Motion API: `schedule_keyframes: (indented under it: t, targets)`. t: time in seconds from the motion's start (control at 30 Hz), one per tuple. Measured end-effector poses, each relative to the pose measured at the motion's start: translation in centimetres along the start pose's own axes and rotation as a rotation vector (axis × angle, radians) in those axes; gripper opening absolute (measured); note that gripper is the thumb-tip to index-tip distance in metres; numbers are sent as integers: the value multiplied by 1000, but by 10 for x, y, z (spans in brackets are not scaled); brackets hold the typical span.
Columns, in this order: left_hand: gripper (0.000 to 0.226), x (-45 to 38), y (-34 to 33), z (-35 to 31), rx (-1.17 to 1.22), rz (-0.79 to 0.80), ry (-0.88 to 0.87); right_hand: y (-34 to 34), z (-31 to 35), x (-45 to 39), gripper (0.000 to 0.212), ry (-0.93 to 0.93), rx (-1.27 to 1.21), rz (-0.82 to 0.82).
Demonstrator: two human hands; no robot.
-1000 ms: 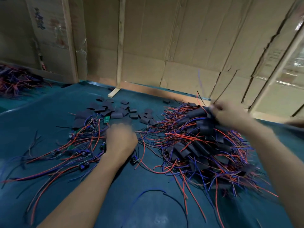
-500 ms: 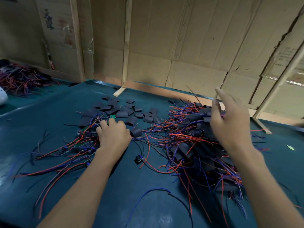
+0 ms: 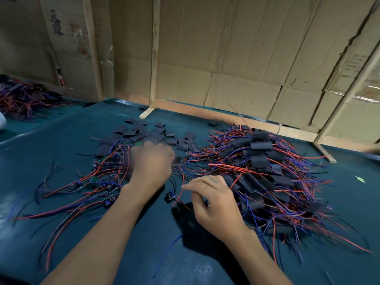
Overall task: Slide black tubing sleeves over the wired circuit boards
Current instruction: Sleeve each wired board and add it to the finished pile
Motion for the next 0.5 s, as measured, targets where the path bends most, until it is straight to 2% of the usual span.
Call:
schedule_keyframes:
  t: [0.07, 0.13, 0.2, 0.23, 0.3, 0.33, 0.4, 0.5]
  targets:
    - [13, 0, 13, -2, 131, -112, 4, 6, -4, 0, 29, -68, -37, -53]
    - [9, 3, 30, -7, 478, -218, 11, 12, -12, -1, 28, -174, -103, -120]
    - [7, 9, 46, -16, 787, -270, 7, 14, -29, 2, 28, -389, -182, -180]
    - [6, 12, 52, -24, 866, -262, -11, 11, -40, 6, 38, -554, -256, -191]
    - [7, 19, 55, -42, 953, -193, -77, 1, -57, 18, 58, -842, -450, -224]
    - [8, 22, 53, -51, 976, -139, -111, 0, -62, 22, 61, -905, -503, -252]
    - [5, 25, 47, -64, 1004, -21, -138, 5, -68, 25, 52, -936, -510, -290]
    - [9, 24, 37, -72, 1050, 191, -64, 12, -76, 29, 37, -985, -543, -330]
Point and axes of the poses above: each hand's wrist, its own x-axis away from the middle knuckle, its own y-axis out of the back of the hand, z = x × y, the point moved 9 cm from there along -x, towards the middle knuckle, and after that the axes turned 9 degrees about -z, right-handed, at the moved point
